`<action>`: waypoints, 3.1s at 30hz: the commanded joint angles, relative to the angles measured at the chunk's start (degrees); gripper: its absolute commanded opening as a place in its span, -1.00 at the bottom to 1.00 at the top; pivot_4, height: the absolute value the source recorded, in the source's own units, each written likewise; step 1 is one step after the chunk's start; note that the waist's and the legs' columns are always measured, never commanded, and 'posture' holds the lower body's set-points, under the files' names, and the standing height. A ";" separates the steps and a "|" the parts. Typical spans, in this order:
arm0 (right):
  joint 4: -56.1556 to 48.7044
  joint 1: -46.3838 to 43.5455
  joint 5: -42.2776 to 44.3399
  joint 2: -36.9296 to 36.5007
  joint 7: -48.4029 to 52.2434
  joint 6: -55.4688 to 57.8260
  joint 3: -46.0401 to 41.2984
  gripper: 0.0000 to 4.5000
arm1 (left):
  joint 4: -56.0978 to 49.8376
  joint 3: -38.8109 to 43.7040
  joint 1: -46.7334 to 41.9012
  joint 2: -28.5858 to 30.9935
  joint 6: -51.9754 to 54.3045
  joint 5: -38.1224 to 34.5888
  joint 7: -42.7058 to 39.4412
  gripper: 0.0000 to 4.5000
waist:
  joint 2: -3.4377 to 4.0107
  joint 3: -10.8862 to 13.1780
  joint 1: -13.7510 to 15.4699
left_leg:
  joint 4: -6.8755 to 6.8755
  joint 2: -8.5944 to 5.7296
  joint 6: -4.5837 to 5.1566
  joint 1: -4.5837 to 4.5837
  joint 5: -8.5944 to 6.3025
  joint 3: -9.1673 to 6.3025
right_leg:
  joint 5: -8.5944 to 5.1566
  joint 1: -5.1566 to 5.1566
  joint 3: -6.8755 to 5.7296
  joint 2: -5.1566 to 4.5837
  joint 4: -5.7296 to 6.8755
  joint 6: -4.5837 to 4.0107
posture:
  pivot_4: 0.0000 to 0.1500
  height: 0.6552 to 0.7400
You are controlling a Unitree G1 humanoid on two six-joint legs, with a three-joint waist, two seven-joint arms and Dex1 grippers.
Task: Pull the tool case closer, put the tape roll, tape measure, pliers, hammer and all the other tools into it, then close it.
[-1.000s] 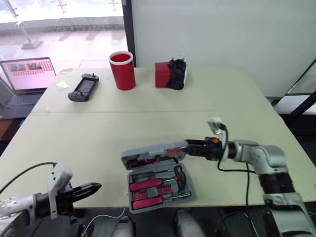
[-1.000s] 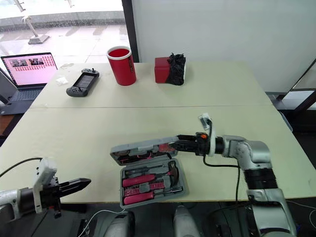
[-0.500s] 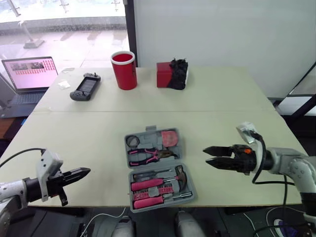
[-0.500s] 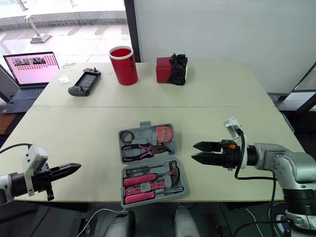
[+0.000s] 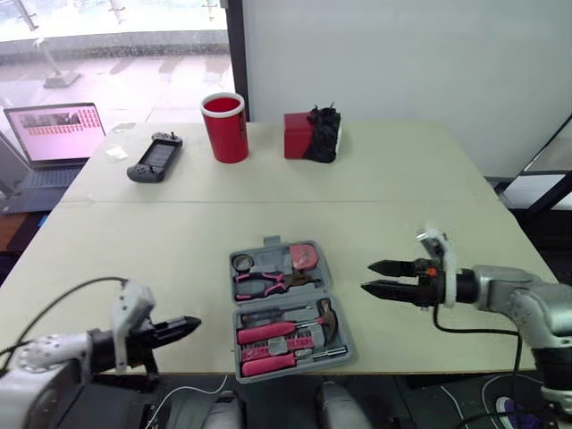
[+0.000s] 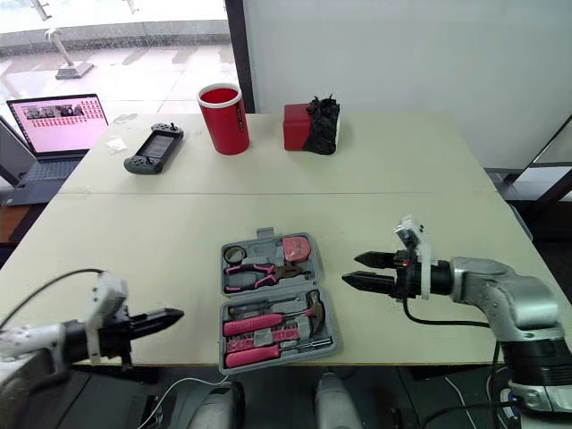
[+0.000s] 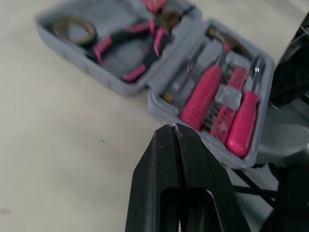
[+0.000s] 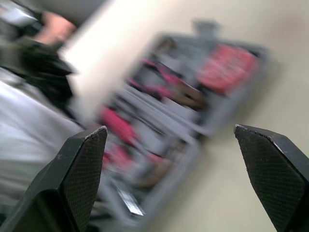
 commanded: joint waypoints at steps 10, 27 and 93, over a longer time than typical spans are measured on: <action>8.28 -5.60 -16.41 1.43 2.85 -20.32 11.36 -0.74 | 5.05 -6.25 -5.74 -2.50 -6.93 6.35 2.03 -1.00 | -0.02 -0.01 0.00 | 0.01 0.00 0.00 0.02 0.01 -0.01 | 0.02 0.06 -0.01 0.00 0.03 0.02 | 1.00 1.00; 16.84 -9.70 -25.92 9.48 1.01 -29.51 17.01 -0.98 | 19.22 -16.71 -17.64 -8.58 -13.18 14.96 2.29 -1.00 | 0.00 -0.02 0.04 | 0.04 -0.01 0.00 0.11 0.02 -0.06 | 0.12 0.20 -0.03 0.02 0.12 0.21 | 1.00 1.00; 20.82 -17.23 -11.91 15.68 -12.79 9.64 -1.69 0.97 | 13.21 -22.39 -22.17 -9.27 -10.58 10.29 -8.11 -1.00 | 0.05 -0.05 1.28 | 0.09 -0.03 0.00 0.19 0.03 -0.13 | 0.13 0.35 -0.10 0.02 0.18 0.31 | 1.00 1.00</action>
